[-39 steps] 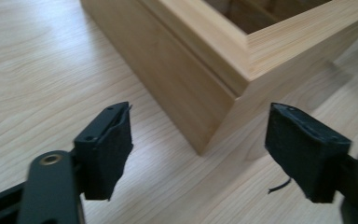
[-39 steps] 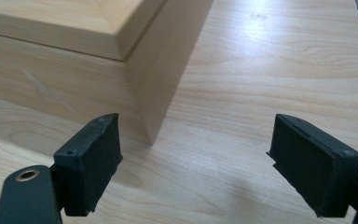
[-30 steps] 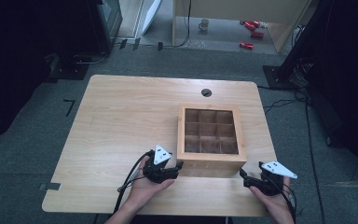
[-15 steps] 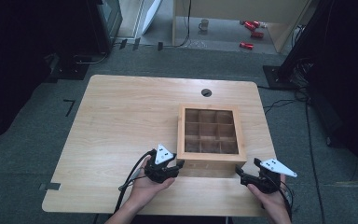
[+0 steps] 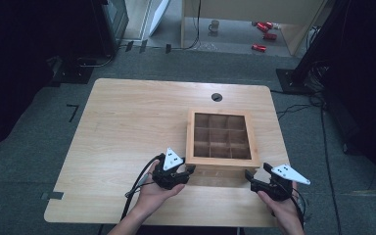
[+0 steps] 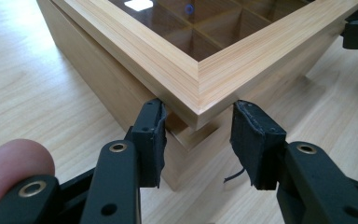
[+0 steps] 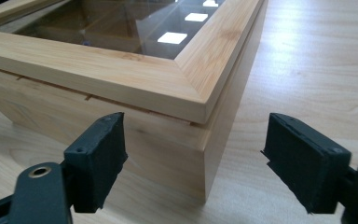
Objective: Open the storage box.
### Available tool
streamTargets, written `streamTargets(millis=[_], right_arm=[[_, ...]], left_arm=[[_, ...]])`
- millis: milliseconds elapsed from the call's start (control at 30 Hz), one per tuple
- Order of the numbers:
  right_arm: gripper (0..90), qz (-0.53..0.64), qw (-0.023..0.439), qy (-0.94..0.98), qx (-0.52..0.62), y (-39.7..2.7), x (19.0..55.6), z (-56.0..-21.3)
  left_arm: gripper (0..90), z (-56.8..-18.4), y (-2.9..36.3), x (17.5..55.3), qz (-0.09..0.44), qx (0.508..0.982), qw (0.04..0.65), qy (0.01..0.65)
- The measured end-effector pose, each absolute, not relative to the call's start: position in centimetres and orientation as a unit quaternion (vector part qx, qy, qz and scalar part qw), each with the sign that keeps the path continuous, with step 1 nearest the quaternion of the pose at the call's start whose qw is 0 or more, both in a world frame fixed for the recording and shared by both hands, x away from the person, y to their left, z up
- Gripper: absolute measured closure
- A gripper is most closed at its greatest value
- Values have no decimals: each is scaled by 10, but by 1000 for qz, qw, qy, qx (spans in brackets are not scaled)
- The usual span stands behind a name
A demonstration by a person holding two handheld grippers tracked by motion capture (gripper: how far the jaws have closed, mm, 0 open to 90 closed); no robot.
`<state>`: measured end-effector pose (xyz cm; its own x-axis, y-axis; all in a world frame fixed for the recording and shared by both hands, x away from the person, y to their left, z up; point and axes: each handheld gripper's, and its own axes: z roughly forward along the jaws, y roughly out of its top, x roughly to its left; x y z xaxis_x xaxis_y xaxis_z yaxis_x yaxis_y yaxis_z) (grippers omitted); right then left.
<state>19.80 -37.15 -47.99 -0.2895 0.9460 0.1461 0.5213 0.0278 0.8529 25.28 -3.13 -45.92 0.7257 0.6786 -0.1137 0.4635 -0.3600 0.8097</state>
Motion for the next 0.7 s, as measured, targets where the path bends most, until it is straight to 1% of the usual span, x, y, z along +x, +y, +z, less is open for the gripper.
streamTargets(millis=[67, 300, 367, 433, 533, 600, 633, 700], right_arm=[[259, 443, 243, 671, 543, -370, 199, -478], [302, 440, 257, 673, 536, -365, 202, -477], [307, 438, 262, 675, 532, -363, 202, -476], [307, 435, 266, 678, 530, -362, 203, -476], [307, 433, 264, 679, 531, -362, 203, -475], [307, 435, 264, 677, 531, -362, 203, -474], [303, 442, 266, 673, 530, -363, 204, -470], [303, 444, 267, 672, 529, -363, 204, -468]], left_arm=[[566, -458, -31, 254, 123, 815, 443, 353], [564, -458, -29, 256, 125, 812, 446, 354], [552, -459, -28, 256, 126, 811, 447, 354], [517, -459, -26, 256, 124, 810, 451, 355], [422, -461, -22, 255, 128, 809, 445, 363], [387, -464, -18, 254, 124, 808, 443, 368], [351, -466, -15, 254, 124, 808, 441, 371], [338, -470, -11, 253, 125, 809, 435, 375]])
